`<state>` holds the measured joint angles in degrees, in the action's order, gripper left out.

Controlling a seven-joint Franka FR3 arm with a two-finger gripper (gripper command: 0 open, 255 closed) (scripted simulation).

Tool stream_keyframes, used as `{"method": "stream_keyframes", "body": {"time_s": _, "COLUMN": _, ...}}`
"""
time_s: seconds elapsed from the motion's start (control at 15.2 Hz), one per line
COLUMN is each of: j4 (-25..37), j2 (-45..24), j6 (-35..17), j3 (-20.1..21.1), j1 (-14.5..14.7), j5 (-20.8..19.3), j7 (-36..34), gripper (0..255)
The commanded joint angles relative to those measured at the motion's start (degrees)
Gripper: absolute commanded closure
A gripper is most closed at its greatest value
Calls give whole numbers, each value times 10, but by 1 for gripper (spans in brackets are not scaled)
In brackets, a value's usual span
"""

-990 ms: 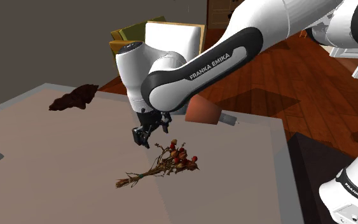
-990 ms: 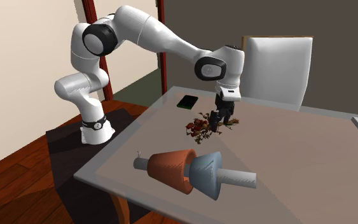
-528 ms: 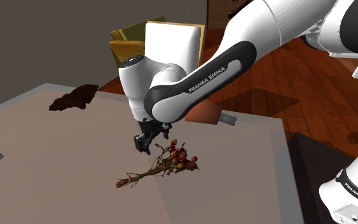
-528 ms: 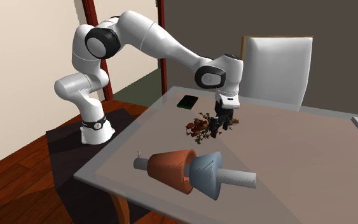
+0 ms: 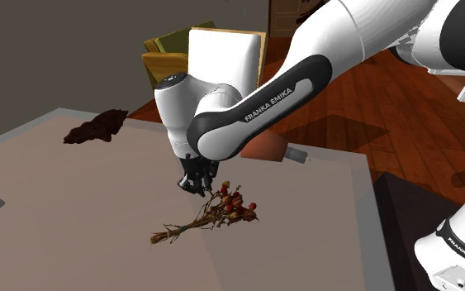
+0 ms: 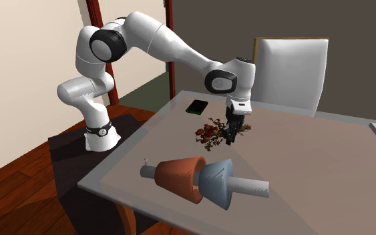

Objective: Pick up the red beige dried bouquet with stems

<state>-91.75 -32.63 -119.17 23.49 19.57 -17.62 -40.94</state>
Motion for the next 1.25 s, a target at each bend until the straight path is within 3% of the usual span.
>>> {"method": "stream_keyframes", "body": {"time_s": 0.0, "j4": 0, "j2": 0, "j6": 0, "j3": 0, "j1": 0, "j5": 0, "j7": 0, "gripper": 255}}
{"method": "stream_keyframes", "body": {"time_s": 1.19, "j4": 53, "j2": 44, "j6": 94, "j3": 14, "j1": -4, "j5": 24, "j7": 19, "gripper": 255}}
